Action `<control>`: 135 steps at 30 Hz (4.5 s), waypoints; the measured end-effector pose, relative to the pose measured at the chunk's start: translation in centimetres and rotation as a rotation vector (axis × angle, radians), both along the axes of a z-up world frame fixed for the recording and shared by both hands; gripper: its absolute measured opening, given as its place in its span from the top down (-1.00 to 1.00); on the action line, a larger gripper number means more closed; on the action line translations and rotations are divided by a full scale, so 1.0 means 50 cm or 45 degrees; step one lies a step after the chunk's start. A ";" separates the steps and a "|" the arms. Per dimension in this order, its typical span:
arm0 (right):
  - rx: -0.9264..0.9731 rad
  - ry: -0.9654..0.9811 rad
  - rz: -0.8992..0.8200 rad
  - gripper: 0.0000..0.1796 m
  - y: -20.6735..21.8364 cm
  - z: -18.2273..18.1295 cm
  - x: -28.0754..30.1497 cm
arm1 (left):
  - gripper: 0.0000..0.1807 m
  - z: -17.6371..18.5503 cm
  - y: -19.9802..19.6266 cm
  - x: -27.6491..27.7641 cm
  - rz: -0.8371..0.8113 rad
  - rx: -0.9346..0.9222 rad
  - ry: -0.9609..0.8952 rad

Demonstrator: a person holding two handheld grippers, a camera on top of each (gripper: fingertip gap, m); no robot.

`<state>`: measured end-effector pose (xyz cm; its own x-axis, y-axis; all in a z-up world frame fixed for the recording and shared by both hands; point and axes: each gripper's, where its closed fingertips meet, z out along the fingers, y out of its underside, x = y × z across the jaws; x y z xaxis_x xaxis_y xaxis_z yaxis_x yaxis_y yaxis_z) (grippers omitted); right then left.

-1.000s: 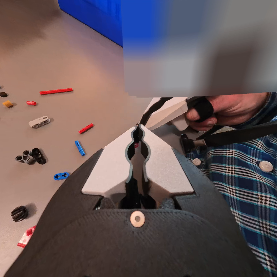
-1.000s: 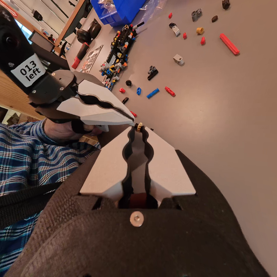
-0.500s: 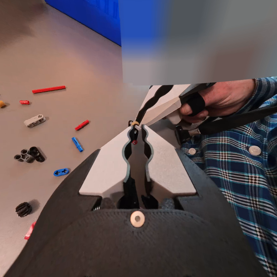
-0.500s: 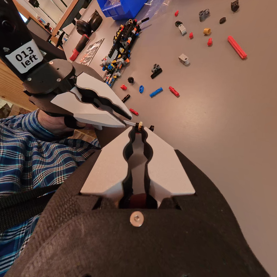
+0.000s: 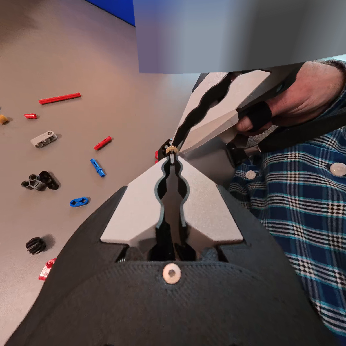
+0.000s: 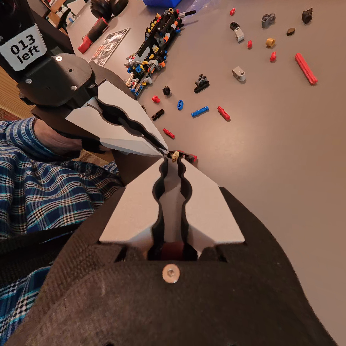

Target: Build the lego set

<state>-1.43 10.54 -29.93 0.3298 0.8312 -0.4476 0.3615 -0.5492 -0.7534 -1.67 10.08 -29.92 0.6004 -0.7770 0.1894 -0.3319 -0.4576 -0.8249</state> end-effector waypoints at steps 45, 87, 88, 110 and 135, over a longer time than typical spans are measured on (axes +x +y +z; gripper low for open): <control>-0.168 -0.114 -0.150 0.89 -0.007 -0.039 -0.015 | 0.98 -0.039 0.002 -0.007 0.039 0.065 0.264; -0.021 -0.203 0.004 0.83 -0.005 -0.047 -0.028 | 0.98 -0.046 0.014 -0.014 0.071 0.000 0.249; -0.014 -0.205 0.008 0.83 -0.005 -0.047 -0.028 | 0.98 -0.047 0.013 -0.014 0.070 -0.007 0.249; 0.106 -0.194 0.209 0.75 0.016 -0.037 0.046 | 0.80 -0.043 0.008 -0.041 0.103 -0.144 0.179; 0.240 -0.095 0.453 0.82 0.089 0.016 -0.024 | 0.73 -0.018 0.018 -0.172 0.330 0.047 0.427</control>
<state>-2.61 14.96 -29.14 0.0325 0.9644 -0.2623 0.5615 -0.2347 -0.7935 -10.25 11.00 -30.80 0.8002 -0.5951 -0.0745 -0.4626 -0.5334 -0.7081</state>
